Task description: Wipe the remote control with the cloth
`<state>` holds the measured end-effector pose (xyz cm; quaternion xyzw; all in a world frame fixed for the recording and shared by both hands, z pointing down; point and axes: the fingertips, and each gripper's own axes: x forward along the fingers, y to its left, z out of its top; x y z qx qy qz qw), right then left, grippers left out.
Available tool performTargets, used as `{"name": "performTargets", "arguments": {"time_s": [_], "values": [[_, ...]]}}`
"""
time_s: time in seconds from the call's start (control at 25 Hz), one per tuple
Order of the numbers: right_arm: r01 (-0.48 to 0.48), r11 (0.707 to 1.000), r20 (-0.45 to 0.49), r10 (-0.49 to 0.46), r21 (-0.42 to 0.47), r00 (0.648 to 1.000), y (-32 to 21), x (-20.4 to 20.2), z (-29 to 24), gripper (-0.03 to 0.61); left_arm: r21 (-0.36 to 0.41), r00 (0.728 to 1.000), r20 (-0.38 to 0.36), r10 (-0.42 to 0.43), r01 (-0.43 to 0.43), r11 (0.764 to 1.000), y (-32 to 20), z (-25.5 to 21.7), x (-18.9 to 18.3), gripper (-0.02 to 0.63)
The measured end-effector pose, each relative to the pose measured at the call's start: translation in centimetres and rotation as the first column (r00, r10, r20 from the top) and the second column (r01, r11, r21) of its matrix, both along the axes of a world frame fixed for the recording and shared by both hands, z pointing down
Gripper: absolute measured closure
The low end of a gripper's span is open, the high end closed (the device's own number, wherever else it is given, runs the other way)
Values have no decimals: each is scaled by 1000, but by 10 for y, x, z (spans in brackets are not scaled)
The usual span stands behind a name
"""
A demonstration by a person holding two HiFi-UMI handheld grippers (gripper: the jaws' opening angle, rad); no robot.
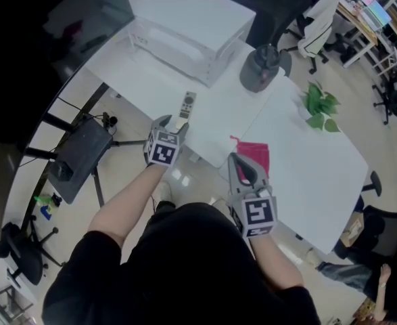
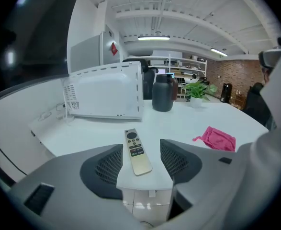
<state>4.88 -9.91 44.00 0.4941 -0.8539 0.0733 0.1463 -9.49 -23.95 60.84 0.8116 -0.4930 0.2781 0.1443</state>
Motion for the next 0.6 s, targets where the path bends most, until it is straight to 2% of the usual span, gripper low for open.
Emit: {"name": "performTargets", "arguments": {"time_s": [0.28, 0.44, 0.6], "values": [[-10, 999, -8, 10, -32, 1000, 3, 3, 11, 569, -96, 997, 37, -65, 68, 993, -19, 47, -5, 357], [-16, 999, -8, 16, -51, 1000, 2, 5, 17, 569, -82, 996, 58, -69, 74, 994, -32, 58, 2, 357], [-26, 998, -3, 25, -64, 1000, 2, 7, 20, 569, -143, 991, 86, -101, 112, 983, -33, 77, 0, 357]]}}
